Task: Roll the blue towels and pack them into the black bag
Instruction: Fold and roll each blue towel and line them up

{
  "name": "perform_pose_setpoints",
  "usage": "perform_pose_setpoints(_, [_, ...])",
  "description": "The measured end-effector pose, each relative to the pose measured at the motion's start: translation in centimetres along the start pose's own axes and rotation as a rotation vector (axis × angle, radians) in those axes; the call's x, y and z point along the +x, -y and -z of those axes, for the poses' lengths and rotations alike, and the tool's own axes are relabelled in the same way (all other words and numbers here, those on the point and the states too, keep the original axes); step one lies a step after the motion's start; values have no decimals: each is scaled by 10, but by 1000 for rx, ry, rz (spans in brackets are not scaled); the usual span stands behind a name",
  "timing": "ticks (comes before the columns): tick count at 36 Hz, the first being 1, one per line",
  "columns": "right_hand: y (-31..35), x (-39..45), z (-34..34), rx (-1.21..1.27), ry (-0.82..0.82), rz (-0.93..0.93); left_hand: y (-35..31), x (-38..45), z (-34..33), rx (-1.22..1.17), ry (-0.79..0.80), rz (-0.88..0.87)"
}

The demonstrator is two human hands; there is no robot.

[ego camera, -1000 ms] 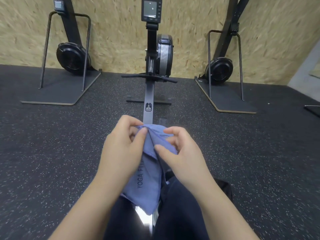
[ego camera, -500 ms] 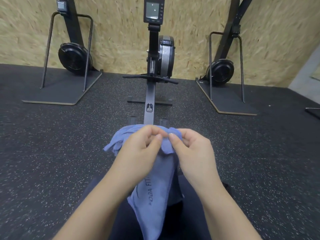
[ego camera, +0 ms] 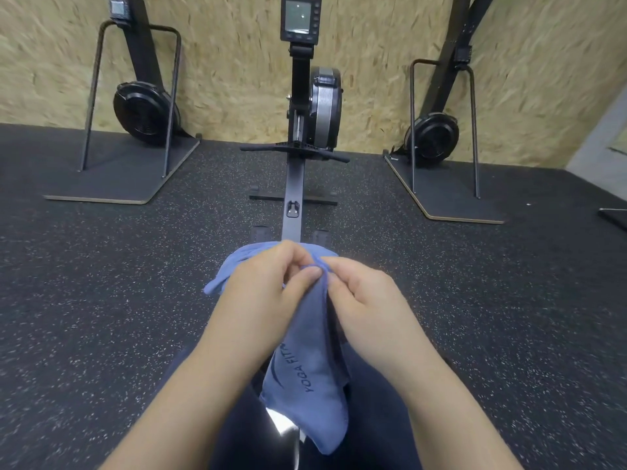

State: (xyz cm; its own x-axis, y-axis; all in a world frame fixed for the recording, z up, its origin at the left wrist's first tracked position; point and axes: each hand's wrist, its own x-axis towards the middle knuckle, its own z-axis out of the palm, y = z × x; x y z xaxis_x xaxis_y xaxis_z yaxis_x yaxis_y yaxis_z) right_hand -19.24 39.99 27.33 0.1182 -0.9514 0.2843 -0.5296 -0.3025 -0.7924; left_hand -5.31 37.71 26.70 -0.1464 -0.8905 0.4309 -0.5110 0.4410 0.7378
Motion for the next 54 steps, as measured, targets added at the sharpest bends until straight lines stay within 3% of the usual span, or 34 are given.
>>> perform_pose_setpoints(7, [1,-1,1,164,40,1,9,4,4,153,6,-203])
perform_pose_setpoints(12, [-2,-1,4,106,-41,77,14,5,2,112,48,-240])
perform_pose_setpoints(15, [-7,0,6,83,-135,78,14,5,-2,58,61,-232])
perform_pose_setpoints(20, [-11,5,11,254,-308,12,23,9,-6,112,98,-174])
perform_pose_setpoints(24, [-11,7,21,356,-394,15,41,10,-3,230,107,-146])
perform_pose_setpoints(28, [-28,10,33,448,-580,-39,64,11,3,451,91,-56])
perform_pose_setpoints(31, [-46,13,46,581,-702,-132,83,8,12,605,-8,62])
perform_pose_setpoints(38, [-82,7,49,149,-752,-249,94,4,21,703,-139,38])
perform_pose_setpoints(48, [-81,6,59,43,-769,-208,71,10,32,662,-302,-34])
perform_pose_setpoints(54, [-77,5,59,91,-782,-232,70,11,40,628,-274,-8])
